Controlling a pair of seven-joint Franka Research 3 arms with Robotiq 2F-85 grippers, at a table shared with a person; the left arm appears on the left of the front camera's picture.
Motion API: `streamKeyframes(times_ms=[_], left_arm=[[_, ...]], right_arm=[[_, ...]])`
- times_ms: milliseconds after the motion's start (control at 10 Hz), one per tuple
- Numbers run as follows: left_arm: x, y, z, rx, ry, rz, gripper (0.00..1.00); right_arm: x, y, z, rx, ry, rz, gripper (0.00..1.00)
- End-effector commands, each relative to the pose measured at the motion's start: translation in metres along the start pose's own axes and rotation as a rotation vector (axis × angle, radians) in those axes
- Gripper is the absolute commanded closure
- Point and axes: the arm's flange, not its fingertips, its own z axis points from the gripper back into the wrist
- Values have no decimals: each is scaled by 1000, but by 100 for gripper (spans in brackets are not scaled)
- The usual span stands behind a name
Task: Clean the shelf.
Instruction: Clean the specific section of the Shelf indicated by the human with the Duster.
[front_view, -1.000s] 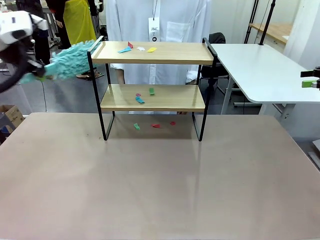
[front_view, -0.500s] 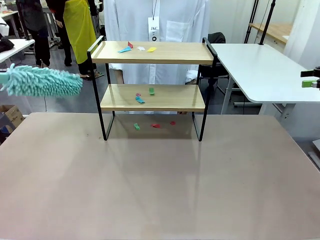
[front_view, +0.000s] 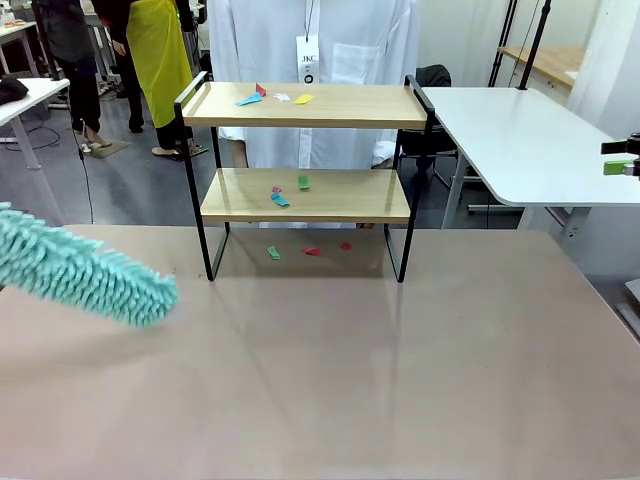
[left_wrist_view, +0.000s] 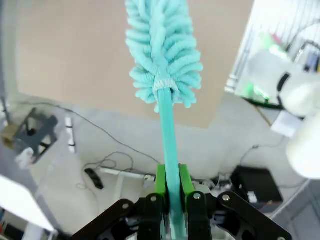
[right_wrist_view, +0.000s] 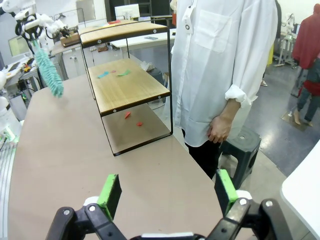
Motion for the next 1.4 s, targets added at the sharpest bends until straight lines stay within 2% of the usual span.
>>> streamKeyframes(times_ms=[0,100,200,300,1300], left_arm=[[4,-11,3,24,60,-184,87],[11,-14,0,23,60,-237,87],[18,-15,-2,20,19,-259,87],[13,-11,1,-9,42,-171,87],[13,-11,1,-9,42,-171,87]], right_arm=[[2,0,-1,-7,4,5,0],[2,0,-1,-7,4,5,0],[2,0,-1,-7,4,5,0],[2,0,-1,-7,4,5,0],[2,0,-1,-7,4,5,0]])
